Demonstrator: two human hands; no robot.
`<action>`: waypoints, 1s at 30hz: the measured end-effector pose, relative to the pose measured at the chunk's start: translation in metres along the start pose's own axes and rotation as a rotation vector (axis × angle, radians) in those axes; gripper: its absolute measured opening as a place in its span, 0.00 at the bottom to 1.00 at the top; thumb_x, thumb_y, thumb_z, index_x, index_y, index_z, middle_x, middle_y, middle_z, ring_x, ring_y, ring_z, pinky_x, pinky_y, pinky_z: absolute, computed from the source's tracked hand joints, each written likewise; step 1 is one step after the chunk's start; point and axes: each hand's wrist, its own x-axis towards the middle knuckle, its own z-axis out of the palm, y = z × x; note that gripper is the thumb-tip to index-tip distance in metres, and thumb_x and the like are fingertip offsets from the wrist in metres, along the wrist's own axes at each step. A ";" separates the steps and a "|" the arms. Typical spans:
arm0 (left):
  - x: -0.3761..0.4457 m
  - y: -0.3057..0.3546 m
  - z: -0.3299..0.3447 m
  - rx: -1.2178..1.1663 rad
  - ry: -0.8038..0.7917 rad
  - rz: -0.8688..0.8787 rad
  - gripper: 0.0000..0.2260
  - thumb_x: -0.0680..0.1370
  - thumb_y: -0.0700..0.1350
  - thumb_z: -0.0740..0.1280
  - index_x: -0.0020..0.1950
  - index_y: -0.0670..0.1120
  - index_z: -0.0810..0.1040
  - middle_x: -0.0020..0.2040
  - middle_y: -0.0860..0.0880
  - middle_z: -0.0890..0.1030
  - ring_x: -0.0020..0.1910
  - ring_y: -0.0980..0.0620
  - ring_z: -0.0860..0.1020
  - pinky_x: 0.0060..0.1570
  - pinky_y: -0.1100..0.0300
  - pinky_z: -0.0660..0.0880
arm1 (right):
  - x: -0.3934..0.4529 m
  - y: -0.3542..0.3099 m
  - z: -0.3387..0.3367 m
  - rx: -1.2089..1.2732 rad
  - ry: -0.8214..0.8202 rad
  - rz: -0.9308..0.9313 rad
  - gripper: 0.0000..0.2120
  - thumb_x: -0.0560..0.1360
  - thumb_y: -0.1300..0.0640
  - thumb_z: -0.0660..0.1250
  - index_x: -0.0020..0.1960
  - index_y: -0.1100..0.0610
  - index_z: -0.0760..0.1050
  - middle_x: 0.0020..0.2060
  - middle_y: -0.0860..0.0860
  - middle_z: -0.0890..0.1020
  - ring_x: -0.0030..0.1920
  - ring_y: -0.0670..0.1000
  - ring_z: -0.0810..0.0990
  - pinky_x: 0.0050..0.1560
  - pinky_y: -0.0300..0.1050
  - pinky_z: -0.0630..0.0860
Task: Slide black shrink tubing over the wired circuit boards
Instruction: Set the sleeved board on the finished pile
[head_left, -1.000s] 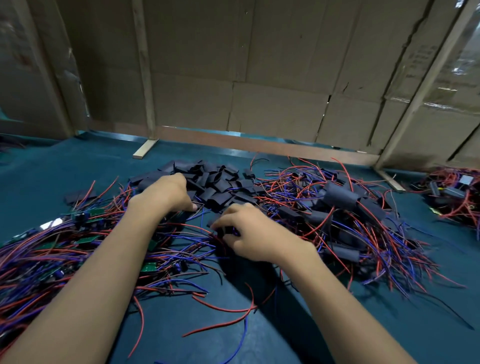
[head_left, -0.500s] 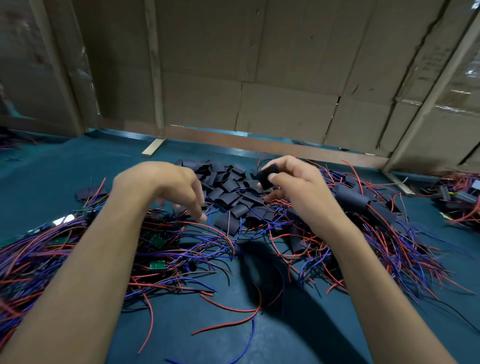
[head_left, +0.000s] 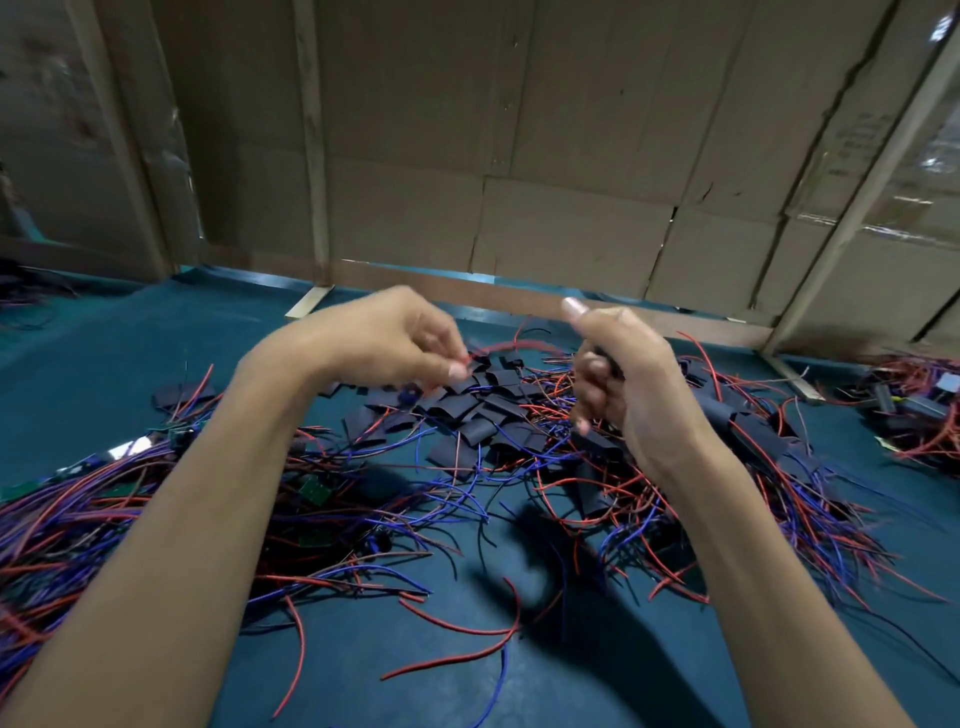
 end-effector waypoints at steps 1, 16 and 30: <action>-0.001 0.006 0.000 -0.093 0.081 0.058 0.00 0.77 0.44 0.73 0.47 0.49 0.84 0.37 0.51 0.86 0.32 0.59 0.79 0.35 0.67 0.74 | -0.001 -0.001 0.001 -0.030 0.004 -0.027 0.17 0.72 0.46 0.73 0.46 0.55 0.69 0.29 0.47 0.62 0.28 0.50 0.58 0.25 0.43 0.68; -0.002 0.072 0.026 -1.344 0.366 0.302 0.07 0.85 0.50 0.60 0.51 0.50 0.74 0.32 0.54 0.65 0.23 0.60 0.58 0.18 0.68 0.54 | -0.020 -0.022 0.006 -0.551 -0.265 -0.041 0.22 0.56 0.37 0.81 0.31 0.54 0.79 0.26 0.55 0.82 0.24 0.50 0.79 0.24 0.41 0.73; -0.011 0.063 0.007 -2.042 0.367 0.453 0.15 0.84 0.52 0.61 0.45 0.45 0.79 0.30 0.54 0.63 0.21 0.59 0.55 0.17 0.68 0.48 | -0.019 -0.014 0.000 -0.645 -0.473 0.108 0.32 0.55 0.36 0.80 0.55 0.49 0.82 0.27 0.52 0.79 0.28 0.50 0.77 0.32 0.44 0.75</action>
